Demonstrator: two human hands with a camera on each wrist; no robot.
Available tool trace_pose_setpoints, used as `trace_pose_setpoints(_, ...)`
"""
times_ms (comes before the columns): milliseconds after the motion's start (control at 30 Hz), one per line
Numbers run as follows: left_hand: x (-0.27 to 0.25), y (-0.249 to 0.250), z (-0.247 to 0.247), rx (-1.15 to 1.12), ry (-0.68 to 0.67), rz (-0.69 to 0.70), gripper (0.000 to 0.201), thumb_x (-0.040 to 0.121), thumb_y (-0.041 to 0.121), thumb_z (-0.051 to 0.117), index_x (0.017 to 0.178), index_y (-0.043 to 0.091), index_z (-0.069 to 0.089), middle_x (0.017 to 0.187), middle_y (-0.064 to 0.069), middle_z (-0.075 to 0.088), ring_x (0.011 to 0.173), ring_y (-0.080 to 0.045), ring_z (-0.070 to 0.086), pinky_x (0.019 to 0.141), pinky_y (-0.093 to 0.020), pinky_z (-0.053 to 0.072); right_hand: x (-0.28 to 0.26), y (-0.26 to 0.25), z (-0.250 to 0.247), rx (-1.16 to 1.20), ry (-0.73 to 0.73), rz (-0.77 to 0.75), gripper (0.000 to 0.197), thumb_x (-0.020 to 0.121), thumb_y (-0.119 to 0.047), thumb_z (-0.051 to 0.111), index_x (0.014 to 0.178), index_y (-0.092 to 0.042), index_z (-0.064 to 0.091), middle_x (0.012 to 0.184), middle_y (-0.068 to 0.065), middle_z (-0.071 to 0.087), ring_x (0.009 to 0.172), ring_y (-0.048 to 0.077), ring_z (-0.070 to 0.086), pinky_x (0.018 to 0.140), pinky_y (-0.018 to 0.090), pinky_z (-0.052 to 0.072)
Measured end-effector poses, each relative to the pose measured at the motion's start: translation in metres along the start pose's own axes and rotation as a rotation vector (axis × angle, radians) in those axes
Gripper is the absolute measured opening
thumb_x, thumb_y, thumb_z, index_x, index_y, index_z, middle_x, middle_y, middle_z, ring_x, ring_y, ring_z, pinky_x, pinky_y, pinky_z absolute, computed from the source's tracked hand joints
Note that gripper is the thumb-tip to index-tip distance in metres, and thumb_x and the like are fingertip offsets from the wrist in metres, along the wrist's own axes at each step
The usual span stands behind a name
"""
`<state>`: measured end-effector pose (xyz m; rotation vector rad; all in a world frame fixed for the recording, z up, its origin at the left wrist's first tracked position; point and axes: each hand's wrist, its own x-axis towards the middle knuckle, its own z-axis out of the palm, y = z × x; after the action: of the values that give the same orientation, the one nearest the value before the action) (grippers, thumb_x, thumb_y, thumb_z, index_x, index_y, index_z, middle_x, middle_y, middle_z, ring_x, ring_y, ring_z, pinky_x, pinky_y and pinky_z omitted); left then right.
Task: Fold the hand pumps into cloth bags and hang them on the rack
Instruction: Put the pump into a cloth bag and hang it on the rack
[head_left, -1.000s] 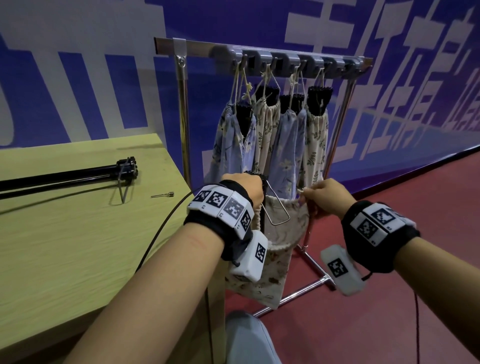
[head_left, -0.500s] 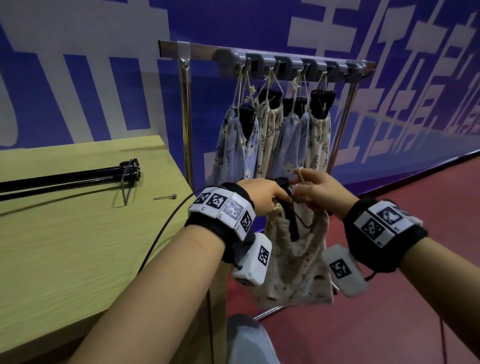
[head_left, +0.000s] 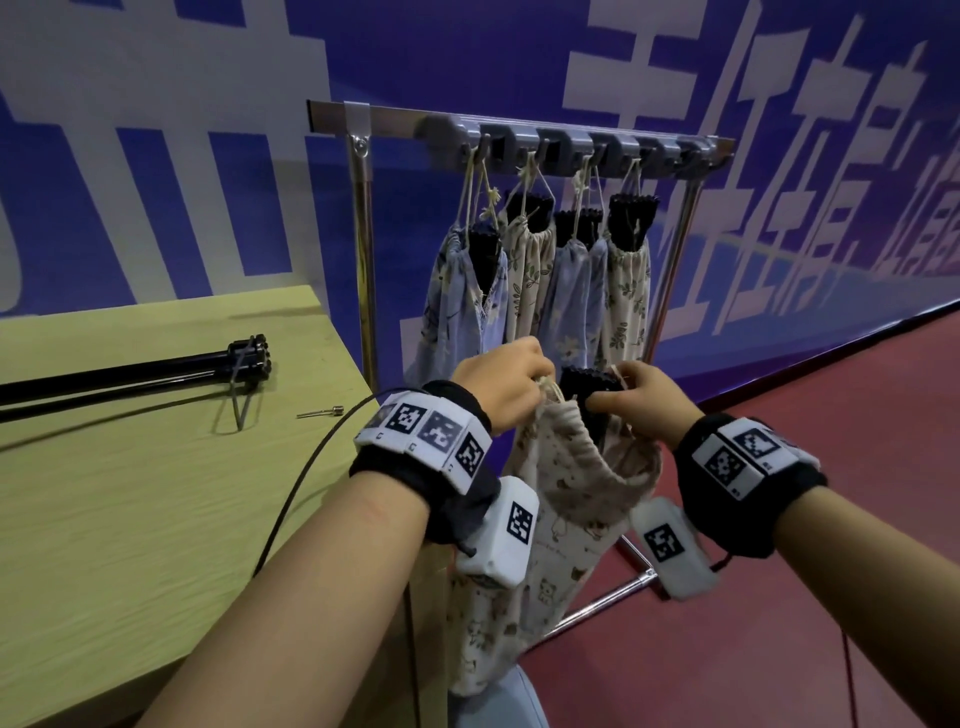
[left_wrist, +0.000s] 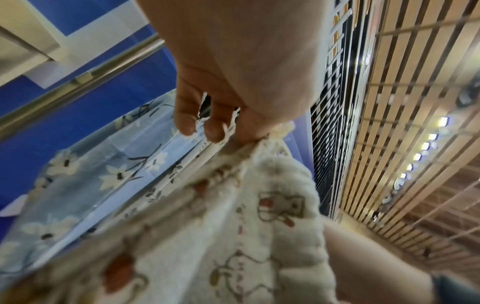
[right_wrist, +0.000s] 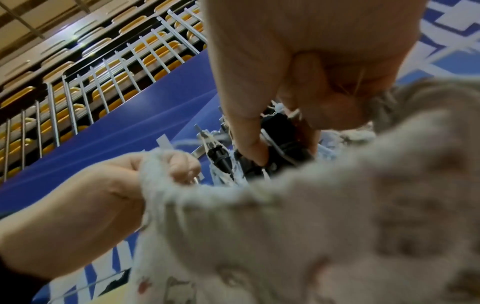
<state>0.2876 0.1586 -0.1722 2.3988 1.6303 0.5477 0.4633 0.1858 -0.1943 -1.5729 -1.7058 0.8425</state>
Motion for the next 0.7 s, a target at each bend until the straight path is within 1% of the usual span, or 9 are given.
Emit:
trace_pose_setpoints(133, -0.001, 0.001, -0.004, -0.181, 0.114, -0.066, 0.024, 0.079, 0.005, 0.039, 0.064, 0.018, 0.052, 0.089, 0.009, 0.051, 0.096, -0.026, 0.054, 0.079, -0.034, 0.038, 0.001, 0.003, -0.011, 0.111, 0.118, 0.031, 0.024, 0.083, -0.007, 0.063, 0.074, -0.014, 0.042, 0.067, 0.003, 0.043, 0.054, 0.015, 0.041, 0.033, 0.012, 0.032)
trace_pose_setpoints(200, -0.001, 0.000, -0.004, -0.197, 0.164, -0.150, 0.019, 0.085, 0.010, 0.042, 0.080, 0.015, 0.059, 0.099, 0.003, 0.053, 0.101, -0.025, 0.053, 0.084, -0.031, 0.039, 0.002, 0.004, -0.017, 0.151, 0.164, 0.023, 0.025, 0.083, -0.006, 0.062, 0.077, -0.011, 0.038, 0.069, 0.006, 0.041, 0.054, 0.017, 0.038, 0.036, 0.014, 0.033)
trace_pose_setpoints(267, 0.001, -0.006, -0.005, -0.147, 0.153, -0.288, 0.030, 0.086, 0.024, 0.037, 0.103, 0.010, 0.059, 0.113, -0.004, 0.053, 0.108, -0.025, 0.051, 0.094, -0.033, 0.040, 0.001, 0.004, -0.021, 0.140, 0.174, -0.014, 0.026, 0.083, -0.006, 0.062, 0.081, -0.010, 0.036, 0.076, 0.008, 0.039, 0.058, 0.019, 0.037, 0.046, 0.023, 0.035)
trace_pose_setpoints(333, 0.003, -0.010, -0.005, 0.031, 0.086, -0.375, 0.033, 0.091, 0.022, 0.034, 0.111, 0.010, 0.058, 0.121, -0.008, 0.054, 0.114, -0.029, 0.050, 0.093, -0.034, 0.041, -0.001, 0.003, -0.022, 0.090, 0.168, -0.077, 0.027, 0.083, -0.008, 0.062, 0.081, -0.011, 0.035, 0.078, 0.005, 0.039, 0.062, 0.017, 0.038, 0.053, 0.028, 0.033)
trace_pose_setpoints(400, 0.003, -0.010, -0.005, 0.114, 0.055, -0.402, 0.029, 0.093, 0.022, 0.035, 0.101, 0.007, 0.060, 0.113, -0.012, 0.057, 0.106, -0.032, 0.054, 0.082, -0.034, 0.040, -0.005, 0.000, -0.022, 0.034, 0.156, -0.162, 0.033, 0.084, -0.009, 0.062, 0.074, -0.018, 0.031, 0.074, 0.000, 0.037, 0.061, 0.014, 0.037, 0.054, 0.028, 0.033)
trace_pose_setpoints(500, -0.003, -0.006, -0.004, 0.048, 0.036, -0.441, 0.046, 0.094, 0.042, 0.035, 0.069, 0.008, 0.052, 0.082, -0.017, 0.054, 0.077, -0.030, 0.053, 0.068, -0.030, 0.034, -0.010, -0.004, -0.021, -0.001, 0.152, -0.258, 0.038, 0.082, -0.011, 0.063, 0.073, -0.023, 0.029, 0.072, -0.001, 0.037, 0.060, 0.014, 0.037, 0.055, 0.031, 0.034)
trace_pose_setpoints(533, -0.002, -0.007, -0.004, 0.018, 0.055, -0.452, 0.048, 0.092, 0.047, 0.037, 0.064, 0.010, 0.051, 0.078, -0.021, 0.054, 0.075, -0.031, 0.055, 0.066, -0.029, 0.032, -0.012, -0.005, -0.022, -0.001, 0.147, -0.281, 0.037, 0.080, -0.013, 0.065, 0.074, -0.022, 0.030, 0.072, 0.000, 0.038, 0.061, 0.015, 0.037, 0.056, 0.032, 0.034)
trace_pose_setpoints(633, -0.003, -0.009, -0.005, -0.065, 0.126, -0.492, 0.046, 0.088, 0.048, 0.044, 0.065, 0.009, 0.052, 0.091, -0.020, 0.063, 0.083, -0.034, 0.061, 0.066, -0.030, 0.035, -0.016, -0.010, -0.022, -0.003, 0.118, -0.311, 0.033, 0.070, -0.025, 0.064, 0.083, -0.012, 0.036, 0.073, 0.001, 0.042, 0.063, 0.016, 0.040, 0.057, 0.031, 0.036)
trace_pose_setpoints(700, -0.003, -0.012, -0.006, -0.127, 0.157, -0.520, 0.049, 0.087, 0.053, 0.043, 0.063, 0.011, 0.048, 0.085, -0.018, 0.063, 0.078, -0.032, 0.059, 0.069, -0.031, 0.043, -0.015, -0.009, -0.020, -0.008, 0.120, -0.322, 0.034, 0.076, -0.016, 0.066, 0.087, -0.007, 0.036, 0.073, 0.001, 0.041, 0.064, 0.019, 0.039, 0.056, 0.030, 0.035)
